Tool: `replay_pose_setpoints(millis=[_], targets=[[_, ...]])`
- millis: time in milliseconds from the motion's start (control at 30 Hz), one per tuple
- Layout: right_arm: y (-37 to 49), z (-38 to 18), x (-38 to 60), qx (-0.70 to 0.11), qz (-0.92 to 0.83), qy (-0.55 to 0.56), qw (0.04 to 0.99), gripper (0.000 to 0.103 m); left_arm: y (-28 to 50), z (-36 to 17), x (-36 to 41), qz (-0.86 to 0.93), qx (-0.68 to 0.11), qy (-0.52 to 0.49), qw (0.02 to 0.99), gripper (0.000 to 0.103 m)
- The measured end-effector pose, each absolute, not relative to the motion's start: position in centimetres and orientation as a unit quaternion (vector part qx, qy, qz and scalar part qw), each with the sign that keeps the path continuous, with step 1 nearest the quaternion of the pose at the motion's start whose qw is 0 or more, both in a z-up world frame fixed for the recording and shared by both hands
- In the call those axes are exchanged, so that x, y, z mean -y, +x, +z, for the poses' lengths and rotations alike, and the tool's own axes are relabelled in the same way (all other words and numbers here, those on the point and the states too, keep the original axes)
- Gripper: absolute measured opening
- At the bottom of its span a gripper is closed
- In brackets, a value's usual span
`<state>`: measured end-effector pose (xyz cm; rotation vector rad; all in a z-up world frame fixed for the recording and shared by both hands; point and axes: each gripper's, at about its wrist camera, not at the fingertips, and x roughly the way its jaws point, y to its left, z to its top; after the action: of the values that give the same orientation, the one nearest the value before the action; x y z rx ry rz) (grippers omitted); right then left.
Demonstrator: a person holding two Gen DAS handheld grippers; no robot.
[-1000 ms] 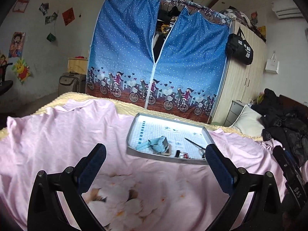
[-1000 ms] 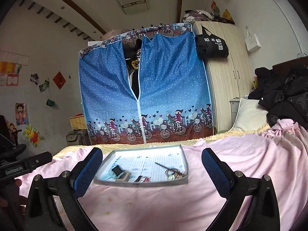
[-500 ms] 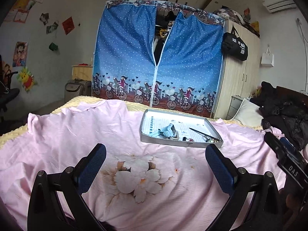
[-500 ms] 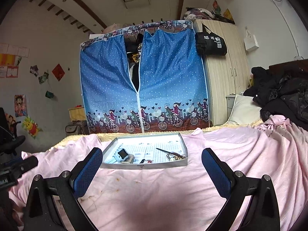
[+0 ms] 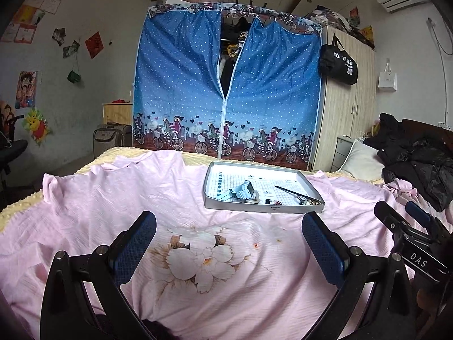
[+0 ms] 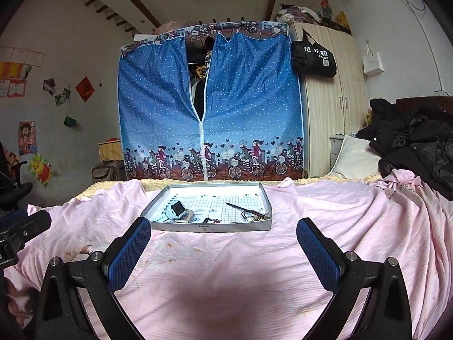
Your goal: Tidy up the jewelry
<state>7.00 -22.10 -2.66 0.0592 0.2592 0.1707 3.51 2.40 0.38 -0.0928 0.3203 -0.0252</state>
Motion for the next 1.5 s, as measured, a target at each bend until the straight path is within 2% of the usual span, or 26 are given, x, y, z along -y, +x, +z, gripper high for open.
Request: replay_pose_setpoints(millis=[1500], targets=[[6.5,-2.8,22.3,-0.127,0.076,0.029,0.989,0.103,3.5,-0.5,-3.7,0.003,-0.17,-0.063,0.983,0.101]])
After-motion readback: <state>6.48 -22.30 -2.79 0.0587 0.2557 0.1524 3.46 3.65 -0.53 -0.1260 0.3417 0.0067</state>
